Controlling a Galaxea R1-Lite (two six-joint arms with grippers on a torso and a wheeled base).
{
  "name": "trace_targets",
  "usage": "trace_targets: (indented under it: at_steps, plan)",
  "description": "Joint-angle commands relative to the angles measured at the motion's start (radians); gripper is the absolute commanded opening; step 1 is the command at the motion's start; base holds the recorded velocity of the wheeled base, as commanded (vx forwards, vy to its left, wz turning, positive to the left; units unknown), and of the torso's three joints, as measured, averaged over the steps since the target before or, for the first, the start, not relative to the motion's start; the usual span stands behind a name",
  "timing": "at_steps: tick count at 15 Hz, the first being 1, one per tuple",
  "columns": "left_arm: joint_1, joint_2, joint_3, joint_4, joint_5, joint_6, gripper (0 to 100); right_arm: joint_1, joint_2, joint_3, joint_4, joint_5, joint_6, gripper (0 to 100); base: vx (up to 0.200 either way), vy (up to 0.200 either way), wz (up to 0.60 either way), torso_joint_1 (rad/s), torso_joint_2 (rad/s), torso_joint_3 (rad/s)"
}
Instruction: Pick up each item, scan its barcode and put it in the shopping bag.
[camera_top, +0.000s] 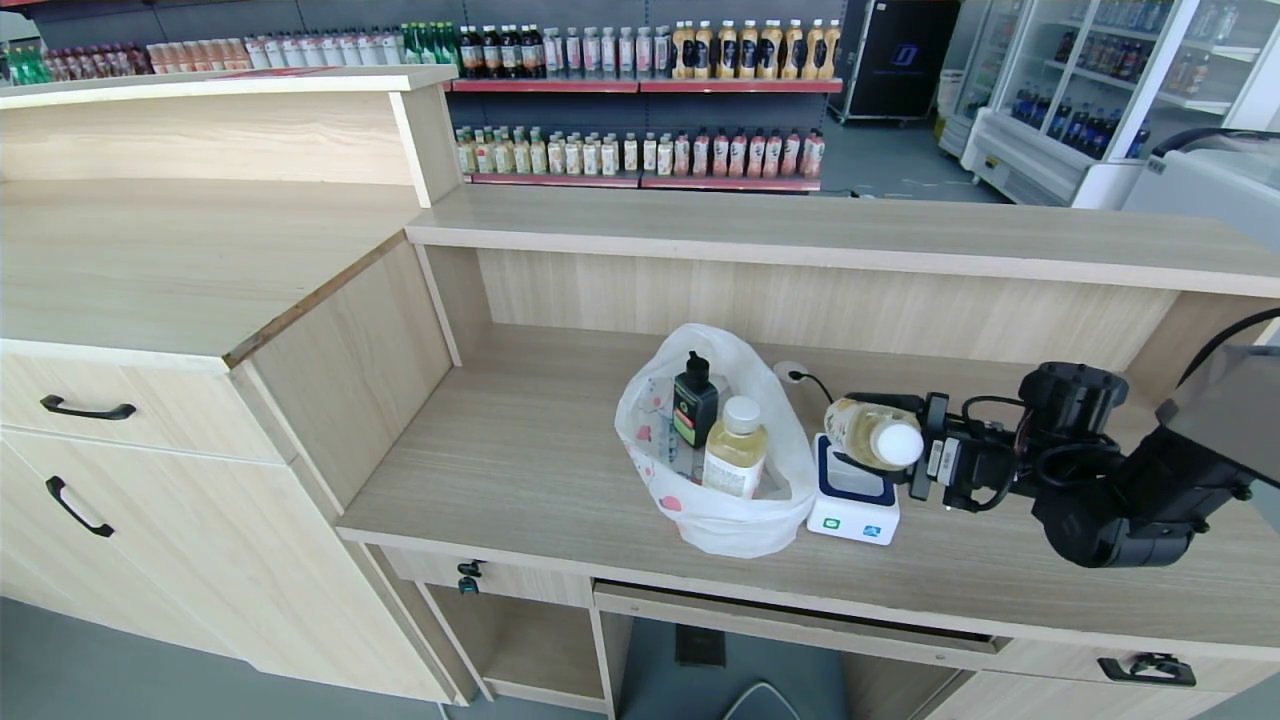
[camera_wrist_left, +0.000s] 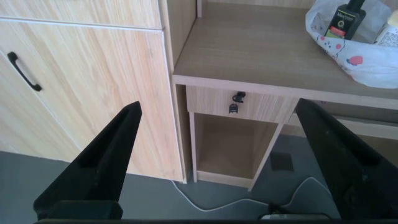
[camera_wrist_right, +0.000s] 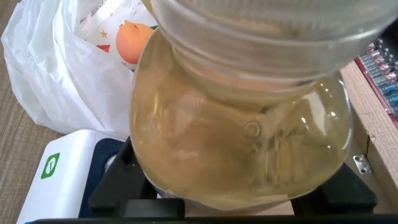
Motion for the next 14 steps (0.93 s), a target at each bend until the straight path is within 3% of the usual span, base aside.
trace_targets:
  at_steps: [1, 3, 5, 6, 7, 9, 10, 11, 14]
  plan:
    - [0.001, 0.002, 0.0, 0.0, 0.0, 0.0, 100, -0.038, -0.152, -0.013, 0.039, -0.008, 0.181, 0, 0.0, 0.0, 0.0, 0.0, 0.0, 0.0]
    - [0.001, 0.002, 0.0, 0.0, 0.0, 0.0, 100, -0.128, -0.353, -0.004, 0.237, -0.025, 0.399, 0, 0.0, 0.0, 0.0, 0.0, 0.0, 0.0]
    - [0.001, 0.002, 0.0, -0.001, 0.0, 0.0, 100, -0.208, -0.477, 0.015, 0.38, -0.11, 0.532, 0, 0.0, 0.0, 0.0, 0.0, 0.0, 0.0]
    - [0.001, 0.002, 0.0, 0.0, 0.0, 0.0, 100, -0.254, -0.526, 0.025, 0.443, -0.208, 0.655, 0, 0.0, 0.0, 0.0, 0.0, 0.0, 0.0]
    - [0.001, 0.002, 0.0, 0.0, 0.0, 0.0, 100, -0.256, -0.543, 0.033, 0.462, -0.479, 0.862, 0, 0.0, 0.0, 0.0, 0.0, 0.0, 0.0]
    - [0.001, 0.002, 0.0, 0.0, 0.0, 0.0, 100, -0.182, -0.503, -0.005, 0.461, -0.878, 1.118, 0, 0.0, 0.0, 0.0, 0.0, 0.0, 0.0]
    - [0.001, 0.002, 0.0, 0.0, 0.0, 0.0, 100, -0.165, -0.477, -0.01, 0.45, -0.978, 1.152, 0, 0.0, 0.0, 0.0, 0.0, 0.0, 0.0]
    - [0.001, 0.002, 0.0, -0.001, 0.0, 0.0, 100, -0.161, -0.468, -0.005, 0.436, -1.012, 1.149, 0, 0.0, 0.0, 0.0, 0.0, 0.0, 0.0]
    - [0.001, 0.002, 0.0, 0.0, 0.0, 0.0, 100, -0.104, -0.405, -0.004, 0.351, -1.183, 1.039, 0, 0.0, 0.0, 0.0, 0.0, 0.0, 0.0]
